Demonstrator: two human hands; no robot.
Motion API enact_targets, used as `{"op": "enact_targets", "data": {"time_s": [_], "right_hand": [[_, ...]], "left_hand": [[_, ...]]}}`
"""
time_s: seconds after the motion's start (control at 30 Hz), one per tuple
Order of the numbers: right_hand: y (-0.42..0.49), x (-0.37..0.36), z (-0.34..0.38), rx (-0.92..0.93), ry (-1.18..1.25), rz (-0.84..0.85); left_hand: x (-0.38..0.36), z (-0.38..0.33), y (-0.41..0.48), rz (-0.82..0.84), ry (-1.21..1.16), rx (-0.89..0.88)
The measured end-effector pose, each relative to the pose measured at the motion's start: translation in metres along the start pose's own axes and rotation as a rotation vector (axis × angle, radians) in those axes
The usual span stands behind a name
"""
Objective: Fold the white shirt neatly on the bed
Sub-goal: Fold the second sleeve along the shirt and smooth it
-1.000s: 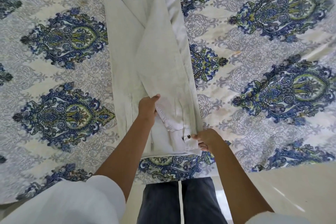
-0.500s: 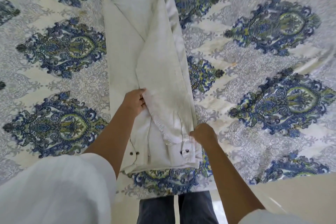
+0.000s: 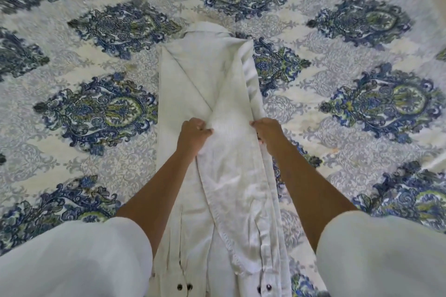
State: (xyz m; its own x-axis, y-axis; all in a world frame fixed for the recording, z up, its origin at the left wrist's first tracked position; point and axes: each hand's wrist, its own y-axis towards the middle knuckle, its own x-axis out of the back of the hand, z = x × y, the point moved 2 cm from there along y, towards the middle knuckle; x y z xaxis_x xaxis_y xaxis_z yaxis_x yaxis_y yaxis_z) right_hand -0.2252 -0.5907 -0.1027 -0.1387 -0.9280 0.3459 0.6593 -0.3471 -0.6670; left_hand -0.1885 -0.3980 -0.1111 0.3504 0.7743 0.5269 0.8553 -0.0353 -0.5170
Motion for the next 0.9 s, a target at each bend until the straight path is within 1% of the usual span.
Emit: {"op": "enact_targets", "data": {"time_s": [0.03,0.1,0.2,0.3,0.37,0.43,0.47,0.5,0.57,0.6,0.63,0.7,0.8,0.87,0.9], "right_hand": [[0.012,0.000,0.011,0.010,0.042,-0.015],[0.035,0.000,0.035,0.045,0.068,-0.033],[0.054,-0.001,0.071,0.154,-0.012,-0.050],[0.073,-0.005,0.096,0.219,-0.061,-0.069],[0.087,-0.004,0.108,0.204,-0.101,-0.076],[0.095,0.002,0.112,0.113,-0.093,-0.092],[0.093,0.005,0.111,0.059,-0.129,-0.106],[0.093,0.009,0.109,0.035,-0.104,-0.132],[0.092,0.009,0.097,0.034,-0.048,-0.070],[0.088,0.008,0.091,0.032,0.049,-0.011],[0.086,0.009,0.086,0.042,0.117,0.006],[0.088,0.012,0.077,0.080,0.150,0.016],[0.094,0.024,0.066,0.107,0.188,-0.077],[0.098,0.033,0.062,0.115,0.087,-0.177],[0.103,0.035,0.060,0.106,-0.019,-0.192]], "left_hand": [[-0.001,-0.003,0.003,0.028,0.029,-0.017],[-0.004,-0.006,0.011,0.045,-0.023,-0.014],[-0.008,-0.014,0.019,0.074,-0.177,-0.023],[-0.012,-0.023,0.034,0.094,-0.219,-0.050],[-0.014,-0.032,0.046,0.082,-0.220,-0.071],[-0.015,-0.045,0.062,0.061,-0.251,-0.059],[-0.015,-0.054,0.072,0.052,-0.240,-0.073],[-0.015,-0.066,0.082,0.057,-0.210,-0.099],[-0.020,-0.090,0.106,0.070,-0.207,-0.131],[-0.021,-0.103,0.119,0.054,-0.183,-0.129],[-0.021,-0.115,0.130,0.040,-0.133,-0.134],[-0.027,-0.137,0.149,0.037,-0.052,-0.160],[-0.039,-0.158,0.163,0.085,-0.006,-0.174],[-0.046,-0.166,0.168,0.067,0.105,-0.205],[-0.048,-0.170,0.170,0.051,0.169,-0.234]]}}
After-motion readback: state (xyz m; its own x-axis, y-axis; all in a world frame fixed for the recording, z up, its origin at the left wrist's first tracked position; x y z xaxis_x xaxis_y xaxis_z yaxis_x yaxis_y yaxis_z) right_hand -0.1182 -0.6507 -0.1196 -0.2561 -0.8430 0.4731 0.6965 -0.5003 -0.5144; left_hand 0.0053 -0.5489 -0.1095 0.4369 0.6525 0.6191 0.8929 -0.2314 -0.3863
